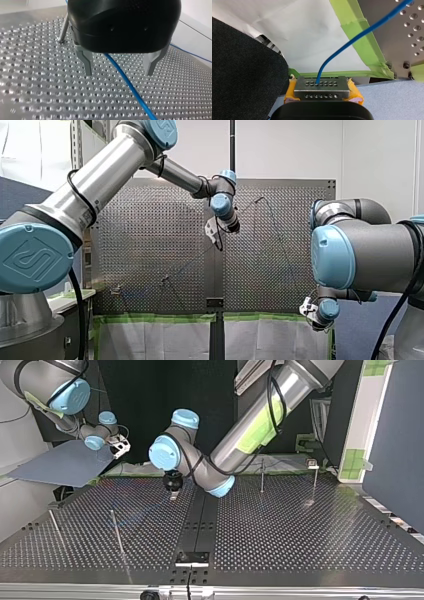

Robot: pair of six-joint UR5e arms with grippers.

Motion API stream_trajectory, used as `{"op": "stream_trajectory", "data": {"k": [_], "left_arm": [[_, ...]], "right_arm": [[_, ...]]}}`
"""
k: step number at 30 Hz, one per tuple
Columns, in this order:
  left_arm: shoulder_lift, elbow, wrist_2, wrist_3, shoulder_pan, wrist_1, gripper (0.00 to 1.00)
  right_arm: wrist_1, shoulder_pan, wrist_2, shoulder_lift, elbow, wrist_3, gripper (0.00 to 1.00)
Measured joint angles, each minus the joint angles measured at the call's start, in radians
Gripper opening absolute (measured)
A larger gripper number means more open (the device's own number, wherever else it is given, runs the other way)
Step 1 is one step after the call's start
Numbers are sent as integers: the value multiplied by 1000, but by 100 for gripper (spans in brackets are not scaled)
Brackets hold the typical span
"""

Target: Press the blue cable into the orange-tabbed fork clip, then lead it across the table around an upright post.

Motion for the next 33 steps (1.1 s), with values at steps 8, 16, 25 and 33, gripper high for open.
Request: {"op": "stream_trajectory", "data": {"k": [8, 16, 25, 33], "left_arm": [[0, -46, 42, -15, 62, 1, 98], [1, -60, 64, -31, 86, 0, 98], [26, -85, 101, -56, 100, 22, 98], [108, -164, 167, -73, 103, 39, 98]], "right_arm": [[0, 0, -3, 1, 0, 0, 0], [0, 0, -5, 3, 0, 0, 0], [-1, 0, -5, 4, 0, 0, 0], [-1, 0, -7, 5, 0, 0, 0]]}}
